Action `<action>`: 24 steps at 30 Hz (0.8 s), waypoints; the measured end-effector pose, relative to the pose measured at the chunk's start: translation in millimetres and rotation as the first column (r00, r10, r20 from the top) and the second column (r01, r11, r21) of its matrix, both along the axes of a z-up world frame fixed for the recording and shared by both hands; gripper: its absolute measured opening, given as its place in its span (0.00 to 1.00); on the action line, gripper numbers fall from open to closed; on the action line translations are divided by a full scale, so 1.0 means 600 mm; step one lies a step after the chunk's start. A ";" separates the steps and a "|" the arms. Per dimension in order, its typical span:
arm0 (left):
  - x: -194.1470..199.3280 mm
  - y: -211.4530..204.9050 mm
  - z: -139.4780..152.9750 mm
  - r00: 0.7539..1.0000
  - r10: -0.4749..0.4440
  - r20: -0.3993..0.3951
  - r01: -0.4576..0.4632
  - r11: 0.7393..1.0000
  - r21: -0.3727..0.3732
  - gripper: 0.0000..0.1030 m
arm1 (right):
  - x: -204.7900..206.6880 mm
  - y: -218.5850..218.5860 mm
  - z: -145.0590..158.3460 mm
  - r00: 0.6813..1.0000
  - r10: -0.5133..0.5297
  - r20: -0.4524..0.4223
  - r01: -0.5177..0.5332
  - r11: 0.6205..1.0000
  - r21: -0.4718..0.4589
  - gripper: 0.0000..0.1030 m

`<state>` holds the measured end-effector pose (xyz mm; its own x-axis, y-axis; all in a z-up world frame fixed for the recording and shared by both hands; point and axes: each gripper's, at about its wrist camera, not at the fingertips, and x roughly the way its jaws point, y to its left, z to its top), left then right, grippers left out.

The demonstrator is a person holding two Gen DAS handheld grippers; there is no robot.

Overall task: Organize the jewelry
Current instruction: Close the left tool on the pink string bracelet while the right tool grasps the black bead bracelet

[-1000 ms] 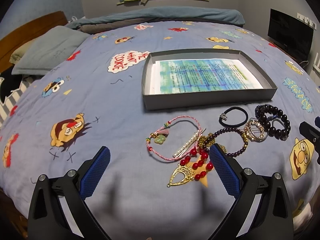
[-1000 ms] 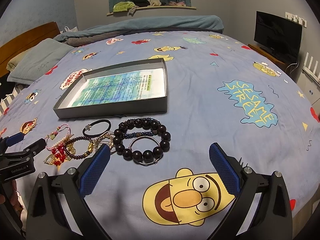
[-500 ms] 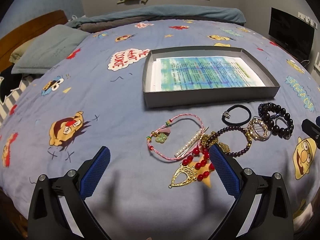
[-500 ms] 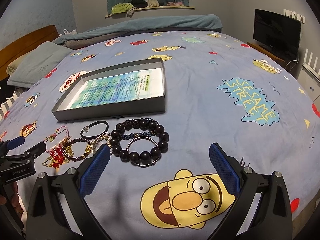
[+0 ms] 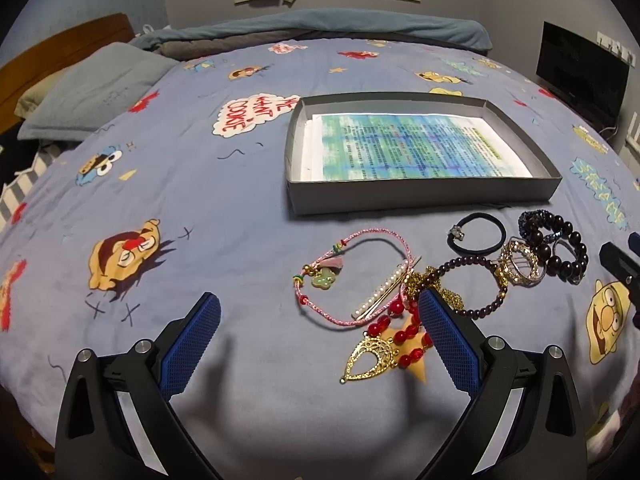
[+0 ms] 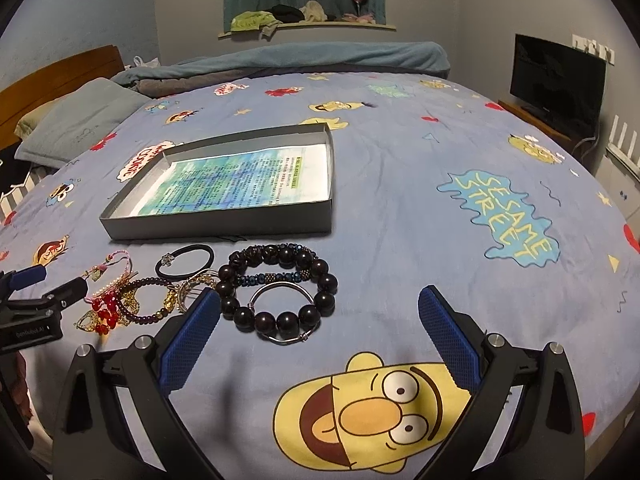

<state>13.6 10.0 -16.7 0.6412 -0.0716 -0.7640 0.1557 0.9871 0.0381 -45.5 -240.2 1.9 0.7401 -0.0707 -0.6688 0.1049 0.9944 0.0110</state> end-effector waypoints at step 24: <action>0.029 0.026 -0.034 0.989 -0.150 -0.014 0.150 0.988 -0.032 0.28 | 0.020 -0.020 -0.024 0.995 0.098 -0.006 -0.097 0.991 0.094 0.64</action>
